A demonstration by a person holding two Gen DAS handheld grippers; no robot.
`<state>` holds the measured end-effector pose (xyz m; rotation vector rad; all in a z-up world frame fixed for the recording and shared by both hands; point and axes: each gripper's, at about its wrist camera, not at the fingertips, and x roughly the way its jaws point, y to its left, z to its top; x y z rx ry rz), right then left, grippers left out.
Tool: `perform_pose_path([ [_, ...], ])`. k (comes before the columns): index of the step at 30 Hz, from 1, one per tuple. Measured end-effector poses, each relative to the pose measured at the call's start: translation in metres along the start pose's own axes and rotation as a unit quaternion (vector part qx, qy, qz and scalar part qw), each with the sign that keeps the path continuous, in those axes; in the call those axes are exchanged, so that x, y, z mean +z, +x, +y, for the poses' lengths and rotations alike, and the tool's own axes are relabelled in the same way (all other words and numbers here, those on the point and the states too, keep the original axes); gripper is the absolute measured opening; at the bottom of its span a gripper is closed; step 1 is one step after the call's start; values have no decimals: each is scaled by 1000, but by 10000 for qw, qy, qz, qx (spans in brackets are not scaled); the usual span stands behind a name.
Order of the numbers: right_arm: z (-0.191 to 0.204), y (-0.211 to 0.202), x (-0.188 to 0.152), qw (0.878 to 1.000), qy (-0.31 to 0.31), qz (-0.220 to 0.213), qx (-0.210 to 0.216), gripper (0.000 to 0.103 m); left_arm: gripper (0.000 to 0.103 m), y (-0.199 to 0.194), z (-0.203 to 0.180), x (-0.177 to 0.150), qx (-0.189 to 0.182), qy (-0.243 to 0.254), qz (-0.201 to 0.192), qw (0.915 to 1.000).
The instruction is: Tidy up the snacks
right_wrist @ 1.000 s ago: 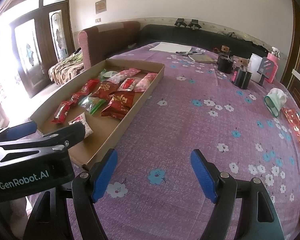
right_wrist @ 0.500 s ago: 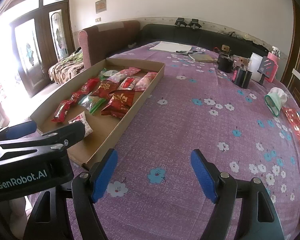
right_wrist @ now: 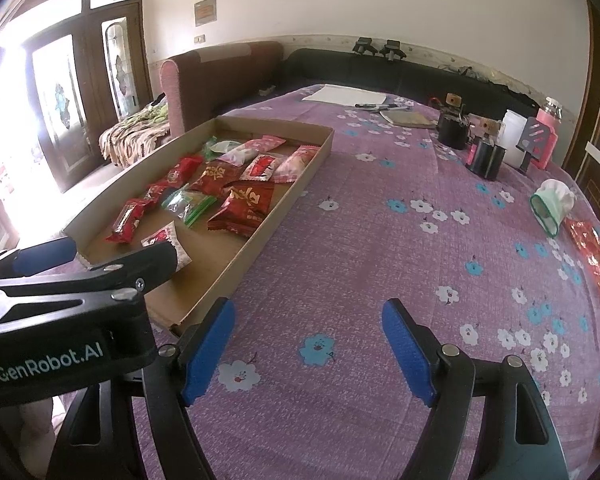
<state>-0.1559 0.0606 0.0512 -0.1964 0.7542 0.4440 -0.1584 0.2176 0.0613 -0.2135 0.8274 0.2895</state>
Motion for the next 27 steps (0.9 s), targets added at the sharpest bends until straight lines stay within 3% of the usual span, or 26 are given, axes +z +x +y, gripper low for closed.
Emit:
perform_pose_path([
  [27,3,1,-2,10000,-54,10,24,79,103,1,3,0,-34,-3,52,10000],
])
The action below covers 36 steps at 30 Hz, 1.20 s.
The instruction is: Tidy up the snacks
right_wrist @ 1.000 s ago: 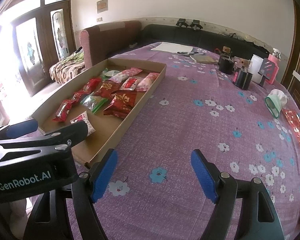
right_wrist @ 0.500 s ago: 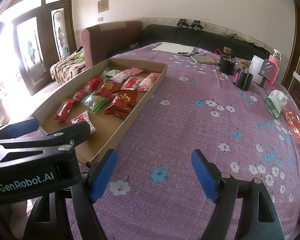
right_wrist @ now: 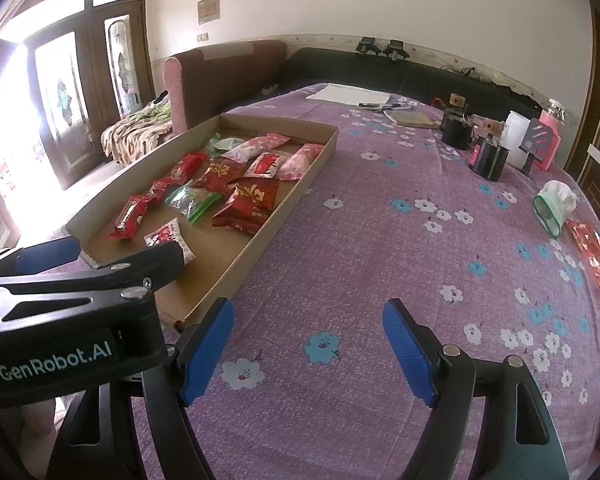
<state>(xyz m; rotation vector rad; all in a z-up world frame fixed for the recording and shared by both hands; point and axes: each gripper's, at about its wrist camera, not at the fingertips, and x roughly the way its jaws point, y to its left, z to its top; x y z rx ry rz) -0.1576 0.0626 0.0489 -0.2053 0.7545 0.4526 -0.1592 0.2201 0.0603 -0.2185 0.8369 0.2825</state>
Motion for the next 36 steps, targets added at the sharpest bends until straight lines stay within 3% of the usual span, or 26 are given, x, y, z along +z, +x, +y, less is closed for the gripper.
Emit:
perform_pose_path([
  [36,1,0,-2,10000,-4,17,10,79,103,1,4,-3,-5,-28,40,10000],
])
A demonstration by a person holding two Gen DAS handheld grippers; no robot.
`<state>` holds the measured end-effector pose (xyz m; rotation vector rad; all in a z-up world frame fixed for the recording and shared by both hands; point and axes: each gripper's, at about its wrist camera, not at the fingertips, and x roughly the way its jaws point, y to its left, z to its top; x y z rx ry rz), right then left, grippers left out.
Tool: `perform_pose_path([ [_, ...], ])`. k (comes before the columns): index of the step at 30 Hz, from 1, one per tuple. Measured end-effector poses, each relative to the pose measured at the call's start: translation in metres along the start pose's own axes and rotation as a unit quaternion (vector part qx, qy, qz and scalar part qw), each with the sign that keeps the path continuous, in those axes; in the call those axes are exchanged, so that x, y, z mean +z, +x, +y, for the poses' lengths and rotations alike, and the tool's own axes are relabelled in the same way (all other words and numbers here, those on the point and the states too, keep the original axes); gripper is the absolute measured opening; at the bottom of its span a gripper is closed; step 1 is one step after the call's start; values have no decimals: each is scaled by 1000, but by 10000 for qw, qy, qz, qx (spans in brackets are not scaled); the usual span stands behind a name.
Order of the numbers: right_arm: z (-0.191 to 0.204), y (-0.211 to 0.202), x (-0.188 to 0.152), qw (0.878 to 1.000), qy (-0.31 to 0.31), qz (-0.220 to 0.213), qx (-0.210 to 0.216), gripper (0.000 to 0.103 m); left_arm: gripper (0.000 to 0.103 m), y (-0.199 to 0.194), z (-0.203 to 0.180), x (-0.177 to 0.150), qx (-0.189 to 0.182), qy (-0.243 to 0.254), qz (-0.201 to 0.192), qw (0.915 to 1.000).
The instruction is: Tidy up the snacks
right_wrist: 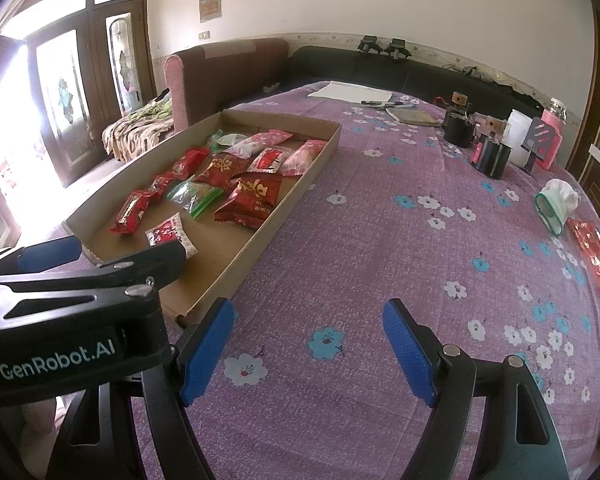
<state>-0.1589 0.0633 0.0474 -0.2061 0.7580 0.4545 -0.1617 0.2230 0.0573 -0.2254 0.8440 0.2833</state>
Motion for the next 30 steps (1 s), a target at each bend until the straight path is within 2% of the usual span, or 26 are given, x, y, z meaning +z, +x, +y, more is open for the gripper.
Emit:
perform_pose_path([
  [20,5,2,-4,10000,-84,19,39,79,103,3,4,2,4,-70,50,10000],
  [30,-7,-12,4,9997,-83,-192,112,79,103,-13,7,23,189,-181,-271,9993],
])
